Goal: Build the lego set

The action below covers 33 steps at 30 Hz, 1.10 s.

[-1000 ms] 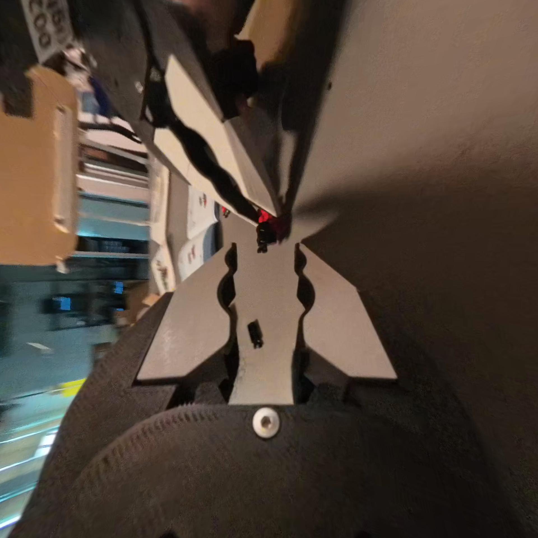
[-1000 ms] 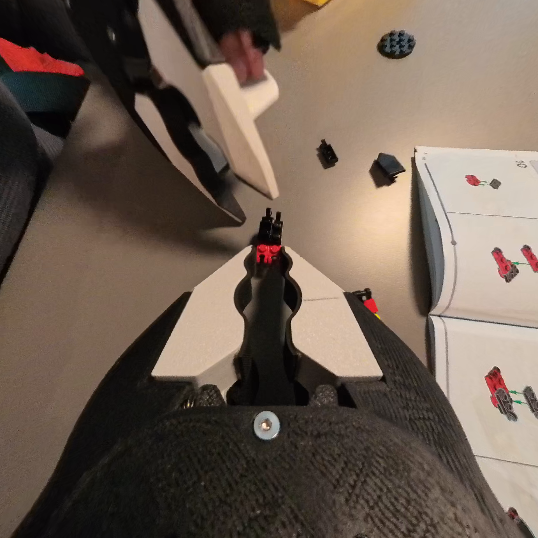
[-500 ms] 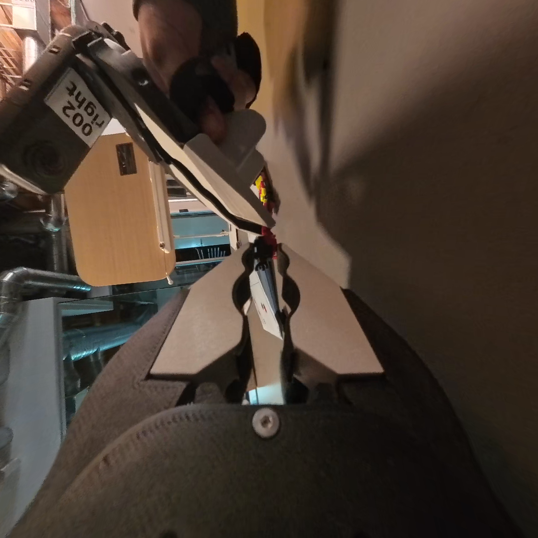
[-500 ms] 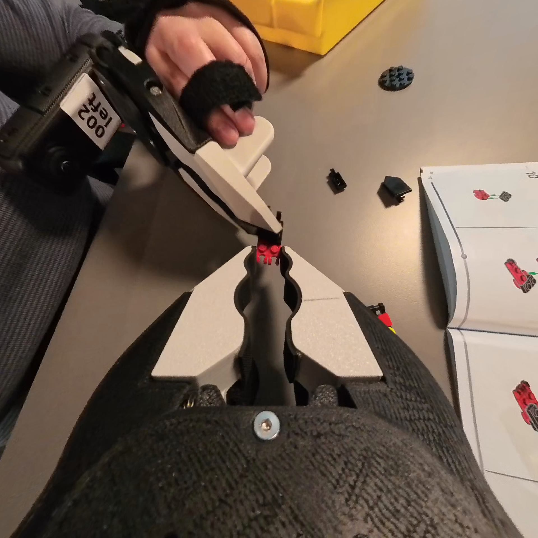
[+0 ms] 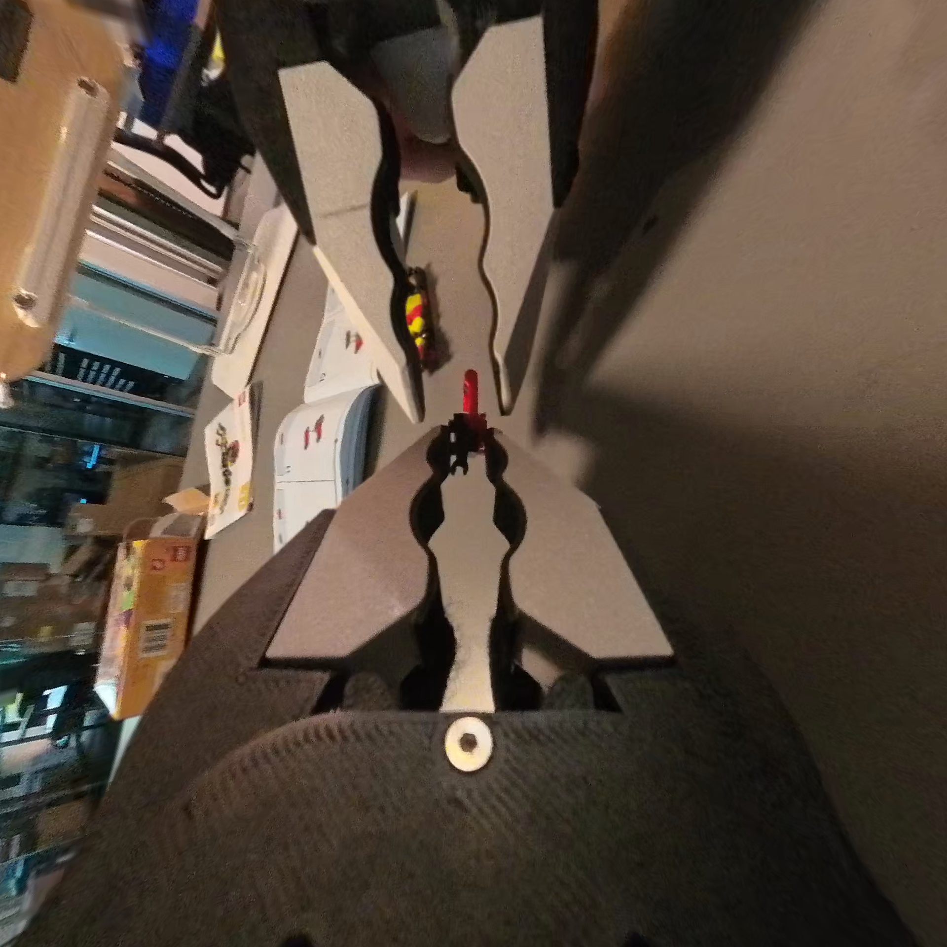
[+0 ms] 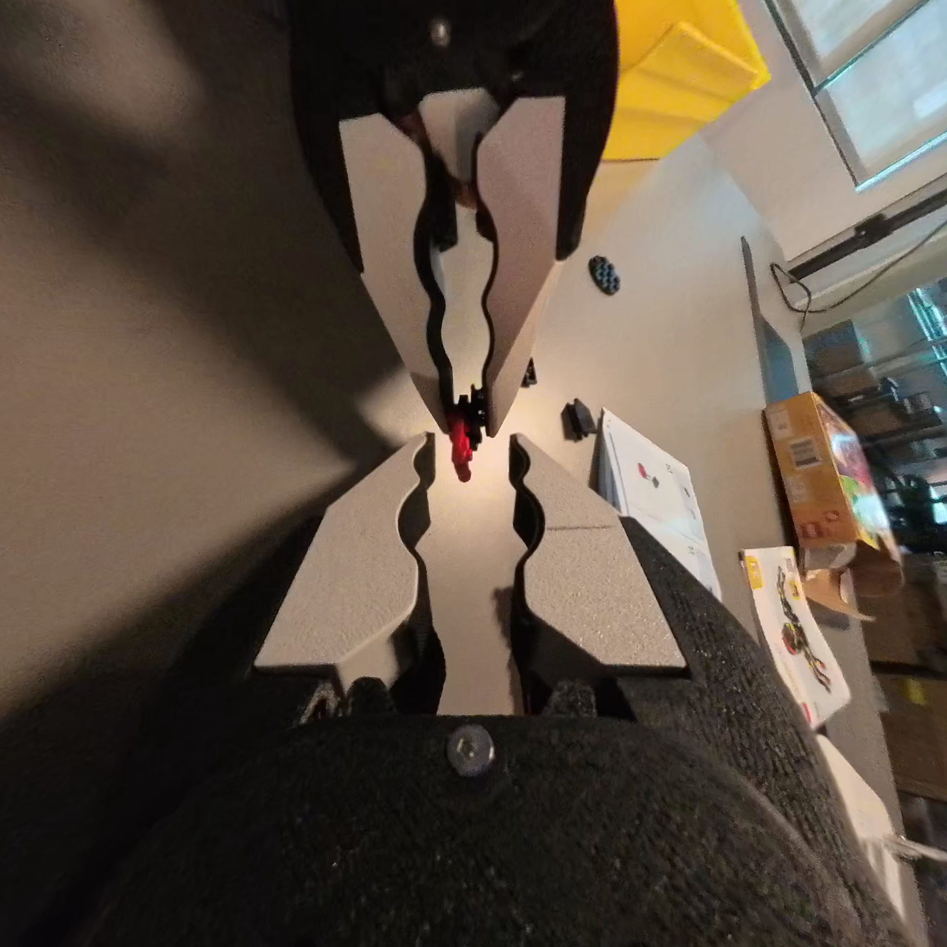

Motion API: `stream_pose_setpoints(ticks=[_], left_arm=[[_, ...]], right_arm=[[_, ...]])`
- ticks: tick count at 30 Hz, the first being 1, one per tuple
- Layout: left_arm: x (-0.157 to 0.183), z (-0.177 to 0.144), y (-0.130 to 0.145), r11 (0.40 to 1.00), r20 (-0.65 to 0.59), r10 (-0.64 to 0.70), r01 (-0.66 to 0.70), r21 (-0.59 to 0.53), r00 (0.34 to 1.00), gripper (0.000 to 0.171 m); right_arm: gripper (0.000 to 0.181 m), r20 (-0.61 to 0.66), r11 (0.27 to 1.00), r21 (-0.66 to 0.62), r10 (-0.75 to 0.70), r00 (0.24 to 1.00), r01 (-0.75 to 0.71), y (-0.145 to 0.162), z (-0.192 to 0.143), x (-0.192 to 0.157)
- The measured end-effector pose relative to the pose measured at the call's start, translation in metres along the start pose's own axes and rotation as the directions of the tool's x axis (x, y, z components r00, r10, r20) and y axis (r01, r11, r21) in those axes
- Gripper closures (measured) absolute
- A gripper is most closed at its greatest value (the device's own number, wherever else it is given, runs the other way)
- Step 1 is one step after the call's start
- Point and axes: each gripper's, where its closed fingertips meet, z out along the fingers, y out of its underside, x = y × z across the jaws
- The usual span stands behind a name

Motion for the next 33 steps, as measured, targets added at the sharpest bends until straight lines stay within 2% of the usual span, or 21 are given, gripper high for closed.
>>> stream_pose_setpoints(ticks=[3, 6, 14, 19, 24, 25, 26, 28, 33], left_arm=[[0.002, 0.001, 0.001, 0.999, -0.039, -0.054, 0.054, 0.003, 0.998, 0.159], [0.002, -0.001, -0.001, 0.994, -0.069, -0.105, 0.107, 0.024, 0.992, 0.159], [0.005, -0.001, -0.002, 0.997, -0.069, -0.077, 0.079, 0.025, 0.995, 0.159], [0.003, -0.001, -0.001, 0.993, -0.075, -0.118, 0.118, -0.007, 0.99, 0.161], [0.004, 0.001, 0.004, 0.996, -0.043, -0.064, 0.061, -0.064, 0.997, 0.161], [0.003, 0.001, 0.004, 0.996, -0.041, -0.066, 0.064, -0.066, 0.997, 0.161], [0.001, 0.001, 0.005, 0.995, -0.031, -0.074, 0.071, -0.07, 0.997, 0.161], [0.0, 0.002, 0.007, 0.994, -0.031, -0.087, 0.085, -0.074, 0.996, 0.161], [0.003, 0.004, 0.007, 0.99, -0.066, -0.124, 0.118, -0.08, 0.99, 0.161]], right_arm=[[0.158, 0.023, 0.998, -0.066, 0.006, 1.0, -0.005, 0.014, 0.004, -0.004], [0.179, 0.023, 0.997, -0.079, -0.01, 1.0, 0.012, 0.017, 0.005, -0.005], [0.179, 0.047, 0.996, -0.088, 0.034, 0.998, -0.029, 0.016, 0.005, -0.006], [0.18, 0.045, 0.994, -0.095, 0.062, 0.997, -0.058, 0.016, 0.004, -0.005], [0.179, 0.033, 0.992, -0.108, 0.071, 0.997, -0.067, 0.019, 0.008, -0.006], [0.178, 0.028, 0.993, -0.099, 0.073, 0.997, -0.07, 0.018, 0.009, -0.005], [0.165, 0.027, 0.995, -0.073, 0.076, 0.997, -0.074, 0.014, 0.009, -0.005], [0.16, 0.047, 0.997, -0.033, 0.066, 0.997, -0.064, 0.006, 0.008, -0.008], [0.167, 0.002, 1.0, -0.016, -0.015, 1.0, 0.015, 0.003, 0.006, -0.006]])
